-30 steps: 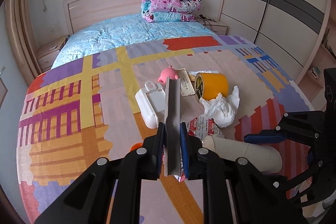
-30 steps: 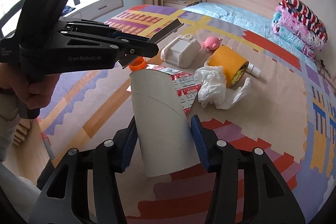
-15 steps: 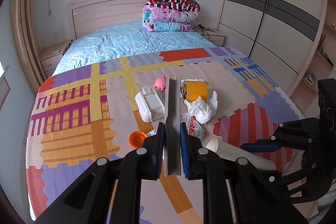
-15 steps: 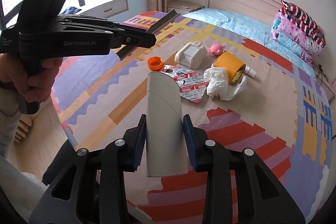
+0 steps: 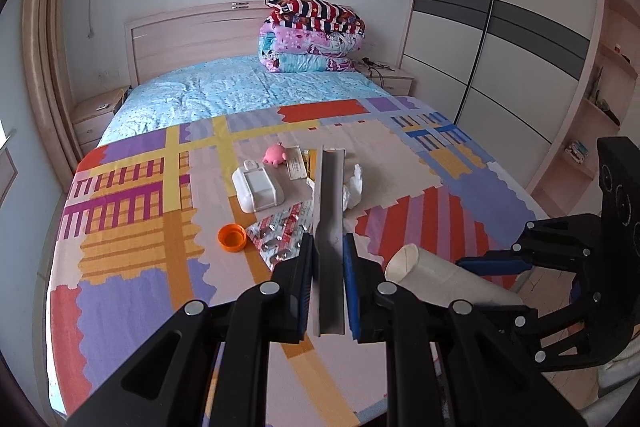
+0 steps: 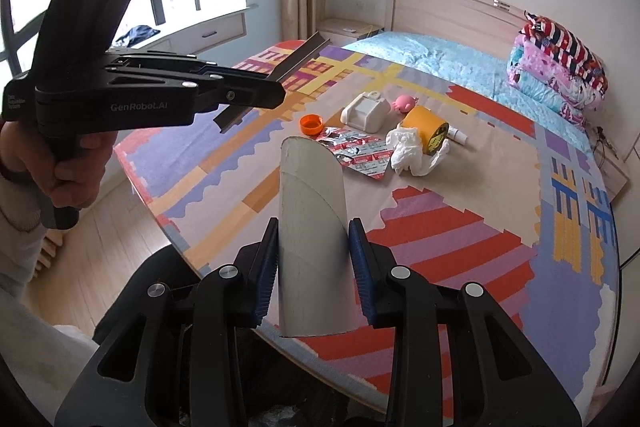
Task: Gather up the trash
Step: 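Lift the cardboard tube with the right gripper and carry it over the black bin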
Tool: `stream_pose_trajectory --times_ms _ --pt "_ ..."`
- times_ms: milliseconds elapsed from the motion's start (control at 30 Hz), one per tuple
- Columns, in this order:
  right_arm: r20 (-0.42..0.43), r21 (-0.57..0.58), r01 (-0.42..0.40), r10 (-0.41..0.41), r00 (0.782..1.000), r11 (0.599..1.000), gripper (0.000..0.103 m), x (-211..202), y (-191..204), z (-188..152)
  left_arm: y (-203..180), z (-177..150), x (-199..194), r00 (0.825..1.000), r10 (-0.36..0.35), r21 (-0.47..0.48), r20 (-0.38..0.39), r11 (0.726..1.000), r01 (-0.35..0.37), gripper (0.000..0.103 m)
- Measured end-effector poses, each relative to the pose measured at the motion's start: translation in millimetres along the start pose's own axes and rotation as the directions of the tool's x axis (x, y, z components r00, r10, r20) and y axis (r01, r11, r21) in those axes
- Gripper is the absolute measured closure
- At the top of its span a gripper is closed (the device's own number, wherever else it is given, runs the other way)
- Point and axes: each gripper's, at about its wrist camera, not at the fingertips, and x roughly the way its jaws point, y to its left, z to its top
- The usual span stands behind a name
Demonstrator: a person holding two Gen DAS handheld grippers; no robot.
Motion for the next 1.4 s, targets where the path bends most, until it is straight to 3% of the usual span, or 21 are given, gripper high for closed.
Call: stream_pose_trajectory --times_ms 700,867,1133,1267,1400 --pt "0.024 0.104 -0.030 0.028 0.999 0.994 0.069 -38.5 23.2 -59.5 -51.0 -82.3 -21.3 0.994 -0.077 -0.028 -0.072 0.997 0.075 0.089" --pt "-0.009 0.124 -0.062 0.064 0.998 0.990 0.069 -35.3 28.1 -78.2 -58.9 -105.8 -17.2 0.989 -0.066 0.011 -0.133 0.998 0.068 0.089" --pt "-0.075 0.173 -0.101 0.116 0.990 0.980 0.069 -17.8 36.4 -108.1 -64.9 -144.7 -10.0 0.973 -0.113 -0.011 -0.203 0.993 0.114 0.089" --pt "-0.114 0.195 -0.104 0.128 0.985 0.975 0.069 -6.2 40.2 -123.2 -73.0 -162.5 1.0 0.970 -0.079 0.015 -0.229 0.996 0.085 0.089" --pt "-0.145 0.222 -0.090 0.125 0.982 0.971 0.069 4.1 36.6 -137.6 -75.1 -178.5 15.6 0.957 -0.095 0.001 -0.272 0.995 0.099 0.089"
